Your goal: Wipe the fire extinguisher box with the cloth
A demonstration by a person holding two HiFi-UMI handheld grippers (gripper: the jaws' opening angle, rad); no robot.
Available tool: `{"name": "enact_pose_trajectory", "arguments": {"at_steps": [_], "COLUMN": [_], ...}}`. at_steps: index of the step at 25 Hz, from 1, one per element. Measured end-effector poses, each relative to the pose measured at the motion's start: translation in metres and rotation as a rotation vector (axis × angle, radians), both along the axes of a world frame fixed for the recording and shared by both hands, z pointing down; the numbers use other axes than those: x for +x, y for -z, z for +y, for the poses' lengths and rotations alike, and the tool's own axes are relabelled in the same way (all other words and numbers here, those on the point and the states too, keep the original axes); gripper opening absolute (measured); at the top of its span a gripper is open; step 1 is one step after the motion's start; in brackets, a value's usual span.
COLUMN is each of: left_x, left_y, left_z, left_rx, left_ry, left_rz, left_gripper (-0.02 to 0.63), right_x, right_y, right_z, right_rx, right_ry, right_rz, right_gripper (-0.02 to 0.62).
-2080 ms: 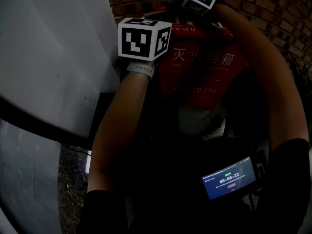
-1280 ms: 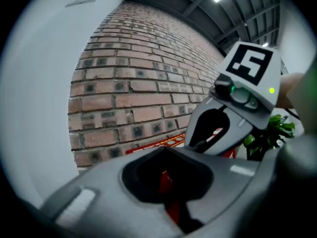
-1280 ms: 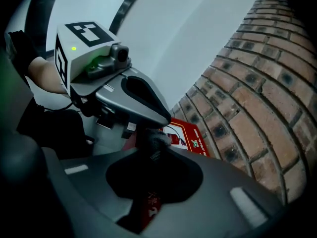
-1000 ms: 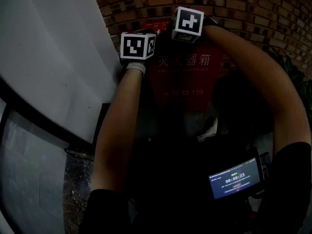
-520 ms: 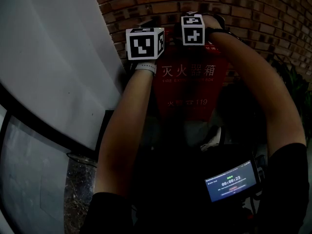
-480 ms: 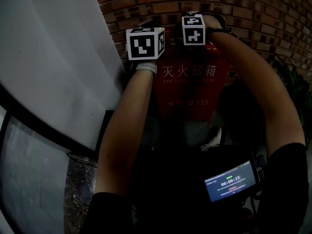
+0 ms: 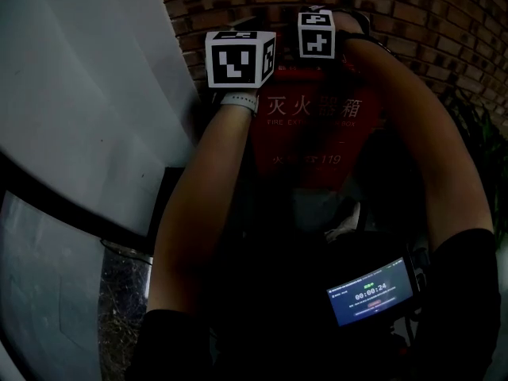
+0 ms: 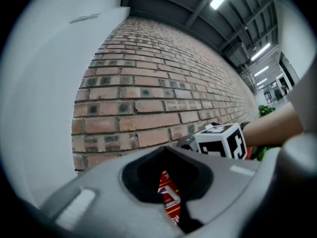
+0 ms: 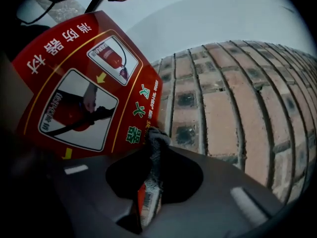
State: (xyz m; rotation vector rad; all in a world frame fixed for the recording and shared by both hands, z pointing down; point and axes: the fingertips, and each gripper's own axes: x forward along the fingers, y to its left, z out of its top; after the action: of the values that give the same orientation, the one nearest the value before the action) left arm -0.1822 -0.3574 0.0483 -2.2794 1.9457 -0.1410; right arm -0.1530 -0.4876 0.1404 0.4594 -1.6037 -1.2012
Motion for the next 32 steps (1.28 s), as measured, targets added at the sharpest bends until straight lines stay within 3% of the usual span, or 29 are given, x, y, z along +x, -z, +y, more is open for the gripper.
{"name": "enact_pose_trajectory", "arguments": {"at_steps": [9,23,32], "left_x": [0.017,0.05,0.063], "left_y": [-0.007,-0.011,-0.02], "left_z": [0.021,0.07,0.069], "left_rx": [0.009,-0.004,-0.01], "left_ry": [-0.008,-0.015,-0.018], "left_rz": [-0.01,-0.032,-0.013], "left_gripper": [0.002,0.002,0.002], "right_x": [0.017,0.045,0.061], "right_y": [-0.007,-0.009,-0.015], "right_z": [0.052,0.15,0.186], "right_rx": [-0.032,-0.117,-0.164], "right_ry": [0.037,0.075,0.114], "right_rz": [0.072,0.067,0.068], "right_gripper": [0.04,0.04,0.041]}}
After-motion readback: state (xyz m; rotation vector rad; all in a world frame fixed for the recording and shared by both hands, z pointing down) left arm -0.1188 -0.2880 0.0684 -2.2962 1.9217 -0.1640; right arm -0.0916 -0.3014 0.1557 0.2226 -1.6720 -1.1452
